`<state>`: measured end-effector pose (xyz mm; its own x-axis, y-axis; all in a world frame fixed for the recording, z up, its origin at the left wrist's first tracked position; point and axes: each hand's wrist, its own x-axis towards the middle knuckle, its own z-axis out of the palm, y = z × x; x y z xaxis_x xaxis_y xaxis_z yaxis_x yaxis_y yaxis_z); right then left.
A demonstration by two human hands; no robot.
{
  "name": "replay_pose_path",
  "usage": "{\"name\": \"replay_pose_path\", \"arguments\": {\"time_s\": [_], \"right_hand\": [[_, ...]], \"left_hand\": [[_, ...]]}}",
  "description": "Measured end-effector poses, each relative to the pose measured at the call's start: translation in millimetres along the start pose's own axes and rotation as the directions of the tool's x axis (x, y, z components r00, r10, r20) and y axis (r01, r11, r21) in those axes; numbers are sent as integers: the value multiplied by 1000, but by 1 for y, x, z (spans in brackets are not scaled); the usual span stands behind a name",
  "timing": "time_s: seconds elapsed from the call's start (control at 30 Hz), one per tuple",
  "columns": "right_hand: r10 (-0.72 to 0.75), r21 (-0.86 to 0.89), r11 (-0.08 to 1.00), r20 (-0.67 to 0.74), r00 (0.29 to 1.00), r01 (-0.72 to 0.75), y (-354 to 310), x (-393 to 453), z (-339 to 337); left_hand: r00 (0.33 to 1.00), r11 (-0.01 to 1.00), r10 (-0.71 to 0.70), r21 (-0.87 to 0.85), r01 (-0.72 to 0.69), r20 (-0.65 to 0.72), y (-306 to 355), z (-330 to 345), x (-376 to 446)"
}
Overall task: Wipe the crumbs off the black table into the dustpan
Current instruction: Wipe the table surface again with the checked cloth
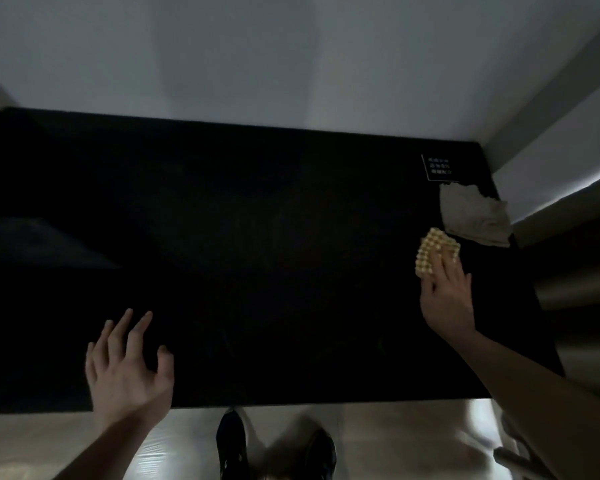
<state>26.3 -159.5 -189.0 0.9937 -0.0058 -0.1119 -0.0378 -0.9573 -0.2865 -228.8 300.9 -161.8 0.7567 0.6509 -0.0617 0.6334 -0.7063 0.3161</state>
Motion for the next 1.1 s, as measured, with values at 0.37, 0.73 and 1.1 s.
{"name": "replay_pose_path", "arguments": {"time_s": [0.37,0.73,1.1], "right_hand": [[269,4,963,-53,962,-269,28,-65,-6],[-351,21,935,209,913,355,-228,-150,63],[-459,-42,874,255,851,485,-247,-87,56]], "left_hand": [[1000,1000,20,4,-21,15,-6,4,-1],[981,993,98,48,-107,169,-20,-6,7],[965,978,162,97,-185,205,-33,-15,9]]}}
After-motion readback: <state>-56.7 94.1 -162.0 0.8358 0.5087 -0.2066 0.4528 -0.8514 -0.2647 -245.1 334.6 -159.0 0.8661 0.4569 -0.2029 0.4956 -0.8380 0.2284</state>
